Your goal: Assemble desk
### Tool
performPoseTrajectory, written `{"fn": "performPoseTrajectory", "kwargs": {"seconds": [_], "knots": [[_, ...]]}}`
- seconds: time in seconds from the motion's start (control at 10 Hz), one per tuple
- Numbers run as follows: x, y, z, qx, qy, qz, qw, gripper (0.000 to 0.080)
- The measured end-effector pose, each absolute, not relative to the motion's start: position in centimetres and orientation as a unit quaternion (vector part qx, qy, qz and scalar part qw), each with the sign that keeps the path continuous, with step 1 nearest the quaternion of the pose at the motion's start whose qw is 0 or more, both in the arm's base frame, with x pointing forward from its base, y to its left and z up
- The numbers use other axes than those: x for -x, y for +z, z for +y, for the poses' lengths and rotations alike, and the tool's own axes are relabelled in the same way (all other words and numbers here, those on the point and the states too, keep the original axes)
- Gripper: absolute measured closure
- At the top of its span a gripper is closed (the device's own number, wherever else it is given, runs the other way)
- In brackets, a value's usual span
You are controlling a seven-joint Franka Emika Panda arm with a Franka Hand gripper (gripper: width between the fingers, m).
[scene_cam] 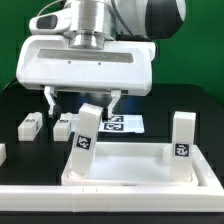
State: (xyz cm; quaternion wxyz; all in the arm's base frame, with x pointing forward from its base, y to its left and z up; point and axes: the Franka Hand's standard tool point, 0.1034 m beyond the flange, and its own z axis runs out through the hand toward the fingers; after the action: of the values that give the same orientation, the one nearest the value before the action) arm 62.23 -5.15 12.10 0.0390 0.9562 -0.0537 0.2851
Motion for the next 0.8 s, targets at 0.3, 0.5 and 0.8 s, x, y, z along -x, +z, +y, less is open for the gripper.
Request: {"fn": "performPoseTrajectory", "kwargs": {"seconds": [0.3, 0.5, 0.8], "knots": [[-62.23, 12.09, -5.15, -0.956, 0.285, -0.054, 0.039, 0.0150], [-62.22, 12.09, -5.16, -0.956, 0.285, -0.054, 0.039, 0.0150], [-62.17, 12.08, -5.01, -0.964, 0.257, -0.057, 0.021, 0.0150]]}}
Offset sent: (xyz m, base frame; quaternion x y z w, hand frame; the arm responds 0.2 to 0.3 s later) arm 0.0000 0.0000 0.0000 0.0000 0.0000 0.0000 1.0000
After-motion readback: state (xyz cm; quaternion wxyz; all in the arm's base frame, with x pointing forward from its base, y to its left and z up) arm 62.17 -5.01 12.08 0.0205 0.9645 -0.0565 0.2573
